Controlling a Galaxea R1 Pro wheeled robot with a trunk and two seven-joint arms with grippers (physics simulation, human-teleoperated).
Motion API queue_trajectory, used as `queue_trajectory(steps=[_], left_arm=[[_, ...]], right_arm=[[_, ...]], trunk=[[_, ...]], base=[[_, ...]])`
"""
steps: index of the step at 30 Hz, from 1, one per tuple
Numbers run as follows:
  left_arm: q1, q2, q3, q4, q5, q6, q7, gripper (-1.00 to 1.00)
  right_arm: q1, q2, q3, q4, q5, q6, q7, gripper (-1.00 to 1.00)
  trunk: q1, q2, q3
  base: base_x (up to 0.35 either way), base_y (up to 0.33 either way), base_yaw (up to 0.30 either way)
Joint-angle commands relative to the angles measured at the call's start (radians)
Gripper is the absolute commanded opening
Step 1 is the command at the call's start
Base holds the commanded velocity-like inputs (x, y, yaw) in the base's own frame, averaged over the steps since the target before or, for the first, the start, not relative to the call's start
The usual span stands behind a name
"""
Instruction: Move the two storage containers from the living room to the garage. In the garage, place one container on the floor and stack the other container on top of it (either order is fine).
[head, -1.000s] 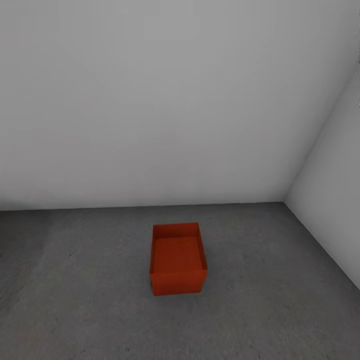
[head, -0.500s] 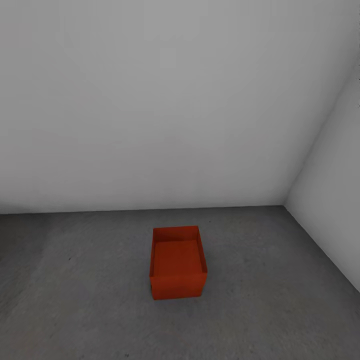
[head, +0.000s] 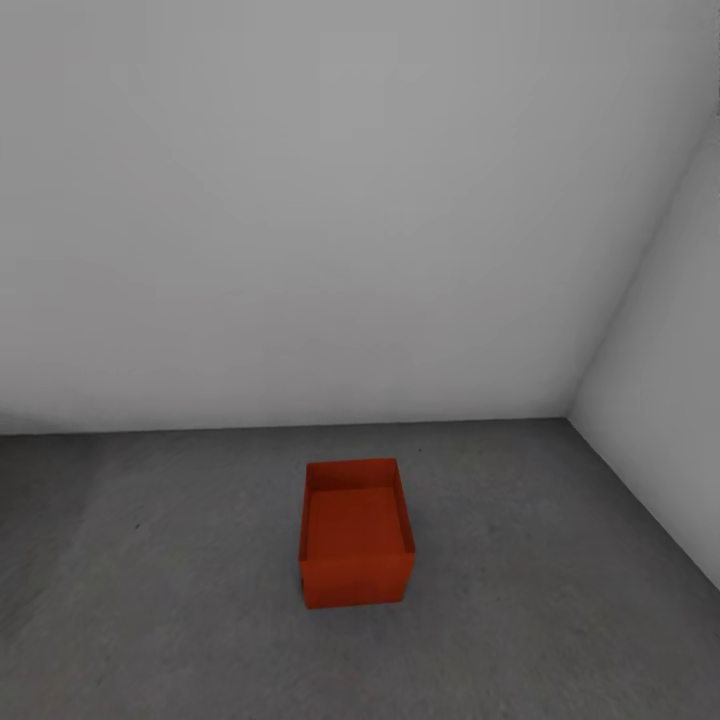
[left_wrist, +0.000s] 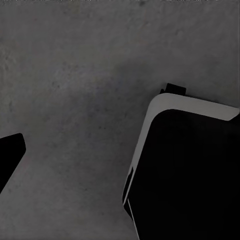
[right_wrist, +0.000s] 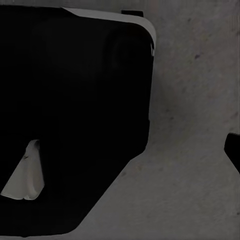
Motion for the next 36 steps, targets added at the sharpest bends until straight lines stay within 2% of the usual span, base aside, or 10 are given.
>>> queue_trajectory(steps=[1, 13, 17, 22, 36], left_arm=[[-0.001, 0.000, -0.008, 0.001, 0.009, -0.003, 0.003, 1.00], [-0.001, 0.000, -0.008, 0.001, 0.010, -0.003, 0.003, 1.00], [-0.001, 0.000, -0.008, 0.001, 0.009, -0.003, 0.003, 1.00], [-0.001, 0.000, -0.008, 0.001, 0.009, -0.003, 0.003, 1.00], [-0.001, 0.000, -0.008, 0.001, 0.009, -0.003, 0.003, 1.00]], right_arm=[[-0.002, 0.000, 0.008, 0.003, -0.005, -0.005, -0.003, 1.00], [-0.002, -0.005, 0.006, 0.002, -0.013, -0.008, -0.004, 1.00], [-0.002, -0.011, 0.005, 0.002, -0.013, -0.060, -0.006, 1.00], [-0.002, -0.013, 0.005, 0.002, -0.013, -0.080, -0.007, 1.00], [-0.002, -0.011, 0.006, 0.002, -0.013, -0.085, -0.008, 1.00]], trunk=[[0.001, -0.002, 0.000], [0.001, -0.002, 0.019], [0.001, -0.002, 0.026], [0.001, -0.002, 0.034], [0.001, -0.002, 0.056]], base=[[0.000, 0.000, 0.000], [0.000, 0.000, 0.000], [0.000, 0.000, 0.000], [0.000, 0.000, 0.000], [0.000, 0.000, 0.000]])
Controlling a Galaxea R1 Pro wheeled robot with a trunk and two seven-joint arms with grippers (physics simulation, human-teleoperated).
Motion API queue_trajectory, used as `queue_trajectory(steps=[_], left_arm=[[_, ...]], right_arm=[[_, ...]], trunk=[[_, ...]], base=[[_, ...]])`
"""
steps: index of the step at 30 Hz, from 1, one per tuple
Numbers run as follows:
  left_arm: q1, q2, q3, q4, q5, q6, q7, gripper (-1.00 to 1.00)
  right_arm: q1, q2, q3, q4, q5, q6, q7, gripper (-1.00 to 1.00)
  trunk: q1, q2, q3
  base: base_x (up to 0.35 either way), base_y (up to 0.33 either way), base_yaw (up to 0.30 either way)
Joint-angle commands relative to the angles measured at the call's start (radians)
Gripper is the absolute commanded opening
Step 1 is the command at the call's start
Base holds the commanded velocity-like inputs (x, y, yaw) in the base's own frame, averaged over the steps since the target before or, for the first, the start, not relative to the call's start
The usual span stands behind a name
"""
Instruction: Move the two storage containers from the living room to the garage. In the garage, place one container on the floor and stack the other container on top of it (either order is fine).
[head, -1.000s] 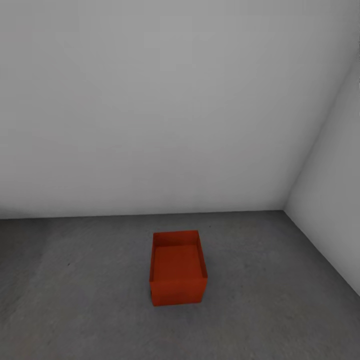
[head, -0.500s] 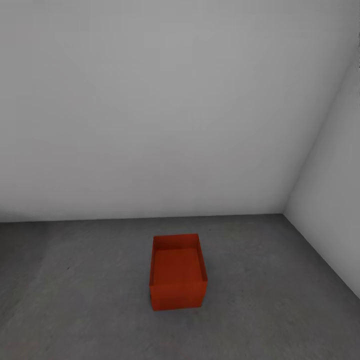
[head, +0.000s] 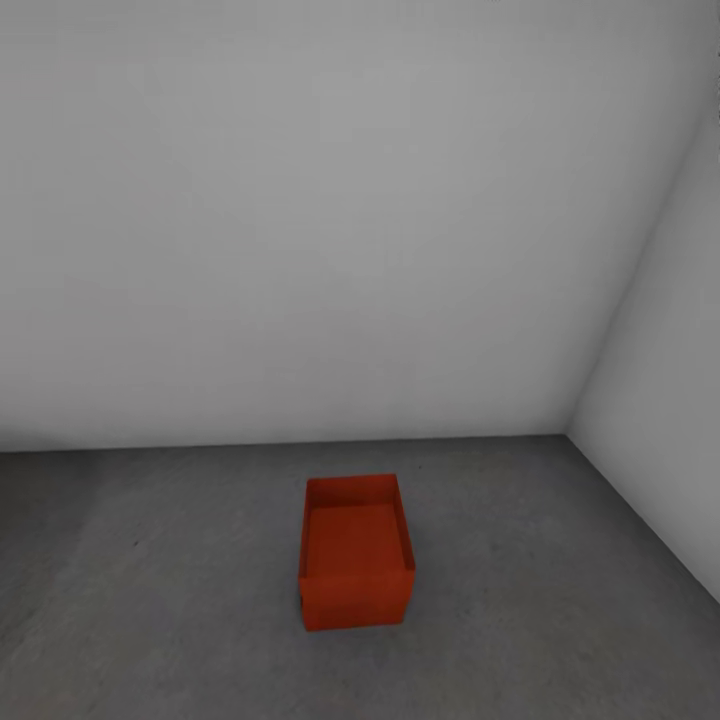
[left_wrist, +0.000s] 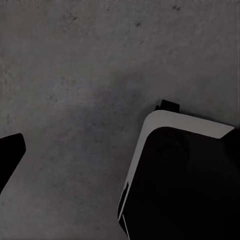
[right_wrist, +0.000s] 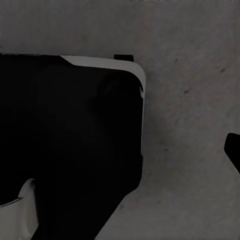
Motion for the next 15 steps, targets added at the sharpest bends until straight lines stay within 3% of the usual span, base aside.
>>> queue_trajectory(steps=[1, 15], left_arm=[[-0.001, 0.000, -0.008, 0.001, 0.009, -0.003, 0.003, 1.00], [-0.001, -0.006, -0.003, 0.006, 0.013, -0.003, 0.001, 1.00]], right_arm=[[-0.002, 0.001, 0.008, 0.003, -0.006, -0.006, -0.003, 1.00], [-0.002, 0.004, 0.008, 0.003, -0.006, -0.004, -0.003, 1.00]], trunk=[[0.001, -0.002, 0.000], [0.001, -0.002, 0.022]], base=[[0.000, 0.000, 0.000], [0.000, 0.000, 0.000]])
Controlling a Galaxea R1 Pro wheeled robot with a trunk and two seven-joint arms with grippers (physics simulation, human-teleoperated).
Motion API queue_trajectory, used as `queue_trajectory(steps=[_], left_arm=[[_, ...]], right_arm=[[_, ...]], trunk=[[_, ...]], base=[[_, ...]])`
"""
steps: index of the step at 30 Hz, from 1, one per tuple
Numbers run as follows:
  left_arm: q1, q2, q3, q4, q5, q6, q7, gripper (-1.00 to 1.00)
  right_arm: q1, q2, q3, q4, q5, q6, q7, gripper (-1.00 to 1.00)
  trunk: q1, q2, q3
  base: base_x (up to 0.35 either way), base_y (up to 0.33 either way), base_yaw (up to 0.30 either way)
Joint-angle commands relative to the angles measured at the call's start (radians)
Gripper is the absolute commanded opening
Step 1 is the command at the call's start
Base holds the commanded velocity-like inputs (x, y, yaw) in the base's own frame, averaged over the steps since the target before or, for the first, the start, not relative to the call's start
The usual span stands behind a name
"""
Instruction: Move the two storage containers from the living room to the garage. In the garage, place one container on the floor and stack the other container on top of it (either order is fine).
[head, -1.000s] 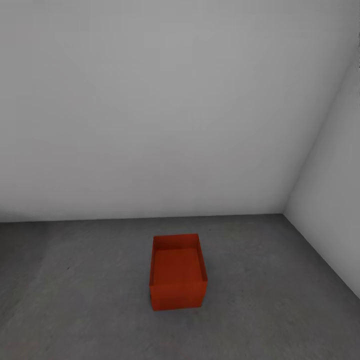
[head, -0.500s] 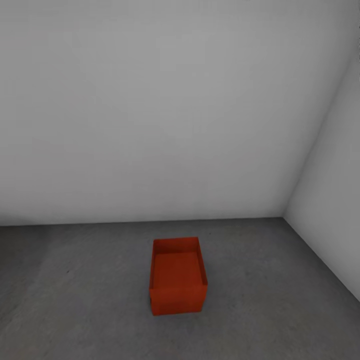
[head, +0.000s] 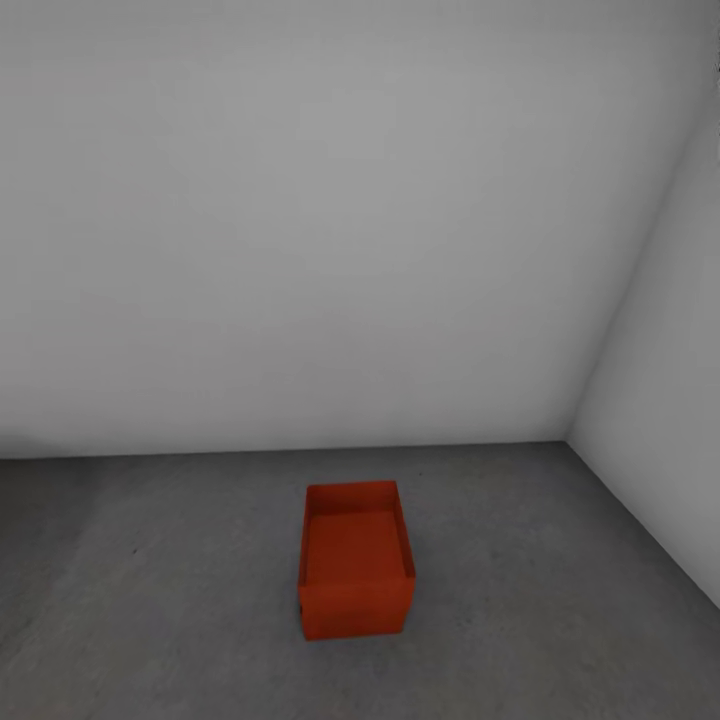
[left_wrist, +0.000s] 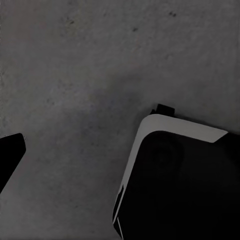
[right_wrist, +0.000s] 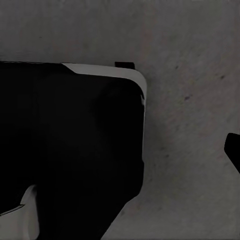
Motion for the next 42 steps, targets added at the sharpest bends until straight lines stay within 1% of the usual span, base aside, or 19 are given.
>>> queue_trajectory(steps=[1, 4, 5, 6, 8, 12, 15, 23, 28, 34, 36, 38, 39, 40, 42], left_arm=[[0.000, 0.001, -0.009, 0.004, 0.011, 0.001, 0.003, 1.00], [0.016, 0.008, -0.009, 0.007, 0.014, 0.005, 0.003, 1.00], [0.055, 0.021, -0.009, 0.008, 0.012, 0.000, -0.001, 1.00], [0.059, 0.023, -0.009, 0.008, 0.012, -0.001, -0.005, 1.00], [0.069, 0.026, -0.009, 0.009, 0.011, -0.003, -0.036, 1.00], [0.077, 0.029, -0.010, 0.009, 0.013, -0.005, -0.134, 1.00], [0.078, 0.029, -0.010, 0.009, 0.013, -0.005, -0.163, 1.00], [0.079, 0.018, -0.011, 0.009, 0.010, -0.005, -0.185, 1.00], [0.079, 0.012, -0.010, 0.008, 0.014, -0.005, -0.188, 1.00], [0.079, 0.011, -0.007, 0.008, 0.018, -0.004, -0.189, 1.00], [0.079, 0.012, -0.007, 0.008, 0.031, -0.004, -0.189, 1.00], [0.079, 0.013, -0.006, 0.008, 0.058, -0.004, -0.190, 1.00], [0.079, 0.014, -0.006, 0.008, 0.081, -0.004, -0.190, 1.00], [0.079, 0.014, -0.006, 0.007, 0.094, -0.005, -0.190, 1.00], [0.079, 0.016, -0.006, 0.007, 0.141, -0.005, -0.190, 1.00]], right_arm=[[-0.002, 0.000, 0.008, 0.003, -0.006, -0.006, -0.003, 1.00], [-0.002, -0.002, 0.008, 0.003, -0.006, -0.006, -0.003, 1.00], [-0.002, -0.002, 0.008, 0.003, -0.006, -0.006, -0.003, 1.00], [-0.002, -0.002, 0.008, 0.003, -0.006, -0.006, -0.003, 1.00], [-0.002, -0.001, 0.008, 0.003, -0.006, -0.006, -0.003, 1.00], [-0.002, 0.000, 0.008, 0.003, -0.006, -0.006, -0.003, 1.00], [-0.002, 0.000, 0.008, 0.003, -0.006, -0.006, -0.003, 1.00], [-0.002, 0.001, 0.008, 0.003, -0.006, -0.006, -0.003, 1.00], [-0.002, -0.001, 0.008, 0.003, -0.006, -0.006, -0.003, 1.00], [-0.002, -0.003, 0.007, 0.003, -0.006, -0.006, -0.002, 1.00], [-0.002, -0.003, 0.008, 0.003, -0.006, -0.006, -0.002, 1.00], [-0.002, -0.003, 0.008, 0.003, -0.006, -0.006, -0.002, 1.00], [-0.002, -0.003, 0.008, 0.003, -0.006, -0.006, -0.001, 1.00], [-0.002, -0.003, 0.008, 0.003, -0.006, -0.006, -0.001, 1.00], [-0.002, -0.002, 0.008, 0.003, -0.006, -0.006, -0.001, 1.00]], trunk=[[0.001, -0.002, 0.000], [0.001, -0.002, 0.004], [0.001, -0.002, 0.006], [0.001, -0.002, 0.008], [0.001, -0.002, 0.011], [0.001, -0.002, 0.017], [0.001, -0.002, 0.022], [0.001, -0.002, 0.035], [0.001, -0.002, 0.043], [0.001, -0.002, 0.053], [0.001, -0.002, 0.056], [0.001, -0.002, 0.059], [0.001, -0.002, 0.061], [0.001, -0.002, 0.062], [0.001, -0.002, 0.066]], base=[[0.000, 0.000, 0.000], [0.000, 0.000, 0.000], [0.000, 0.000, 0.000], [0.000, 0.000, 0.000], [0.000, 0.000, 0.000], [0.000, 0.000, 0.000], [0.000, 0.000, 0.000], [0.000, 0.000, 0.000], [0.000, 0.000, 0.000], [0.000, 0.000, 0.000], [0.000, 0.000, 0.000], [0.000, 0.000, 0.000], [0.000, 0.000, 0.000], [0.000, 0.000, 0.000], [0.000, 0.000, 0.000]])
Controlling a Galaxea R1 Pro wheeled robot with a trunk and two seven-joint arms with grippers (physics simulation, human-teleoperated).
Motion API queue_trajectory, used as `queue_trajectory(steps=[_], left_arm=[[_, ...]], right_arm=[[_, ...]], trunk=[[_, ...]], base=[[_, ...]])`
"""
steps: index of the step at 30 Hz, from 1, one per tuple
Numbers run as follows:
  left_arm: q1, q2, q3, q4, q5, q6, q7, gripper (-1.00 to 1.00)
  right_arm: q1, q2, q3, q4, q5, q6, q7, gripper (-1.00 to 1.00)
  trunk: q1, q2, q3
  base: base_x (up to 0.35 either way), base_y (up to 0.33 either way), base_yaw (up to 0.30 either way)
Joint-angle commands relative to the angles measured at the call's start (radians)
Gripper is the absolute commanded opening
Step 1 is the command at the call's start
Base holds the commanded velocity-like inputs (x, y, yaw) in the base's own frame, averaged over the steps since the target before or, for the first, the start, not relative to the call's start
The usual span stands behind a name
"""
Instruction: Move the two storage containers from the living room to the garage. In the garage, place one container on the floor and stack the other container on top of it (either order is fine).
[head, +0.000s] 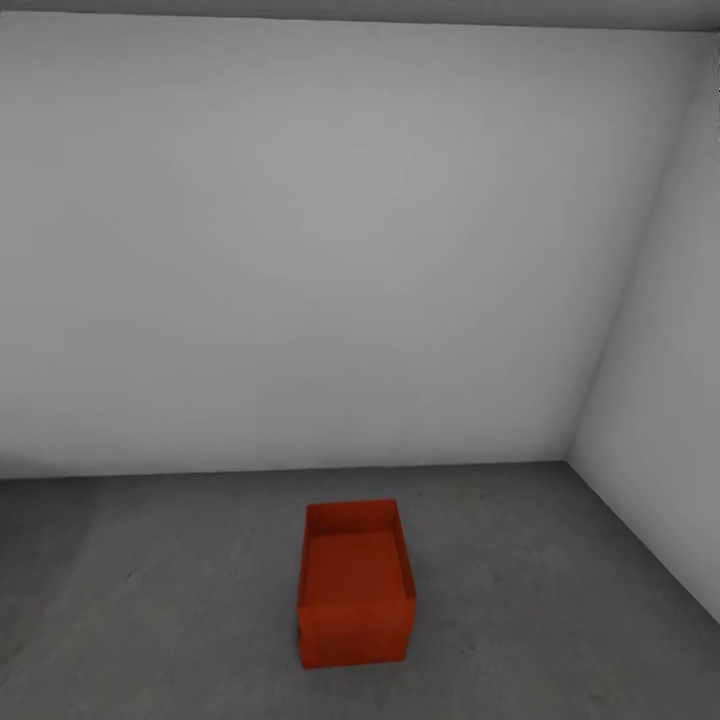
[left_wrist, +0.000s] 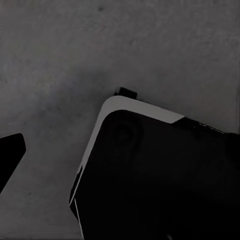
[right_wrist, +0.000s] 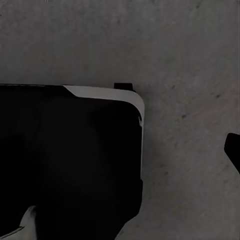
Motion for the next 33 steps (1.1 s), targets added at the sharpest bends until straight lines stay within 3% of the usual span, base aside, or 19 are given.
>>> queue_trajectory(steps=[1, 4, 8, 22, 33], left_arm=[[0.000, 0.000, -0.009, 0.000, 0.017, -0.002, 0.003, 1.00], [0.000, 0.000, -0.010, 0.000, 0.044, -0.003, 0.003, 1.00], [0.000, 0.000, -0.011, 0.000, 0.054, 0.000, 0.004, 1.00], [0.000, 0.016, -0.015, -0.017, 0.048, 0.000, 0.004, 1.00], [0.000, 0.019, -0.012, -0.029, 0.052, 0.000, 0.004, 1.00]], right_arm=[[-0.001, 0.001, 0.008, 0.003, -0.006, -0.005, -0.003, 1.00], [-0.001, 0.001, 0.008, 0.003, -0.006, -0.005, -0.003, 1.00], [-0.001, 0.001, 0.008, 0.003, -0.006, -0.005, -0.003, 1.00], [-0.001, 0.004, 0.008, 0.003, -0.006, -0.005, -0.003, 1.00], [-0.001, -0.004, 0.013, 0.003, 0.005, 0.002, -0.006, 1.00]], trunk=[[0.001, -0.001, 0.000], [0.001, -0.001, 0.005], [0.001, -0.001, 0.012], [0.001, -0.001, 0.034], [0.001, -0.001, 0.038]], base=[[0.000, 0.000, 0.000], [0.000, 0.000, 0.000], [0.000, 0.000, 0.000], [0.000, 0.000, 0.000], [0.000, 0.000, 0.000]])
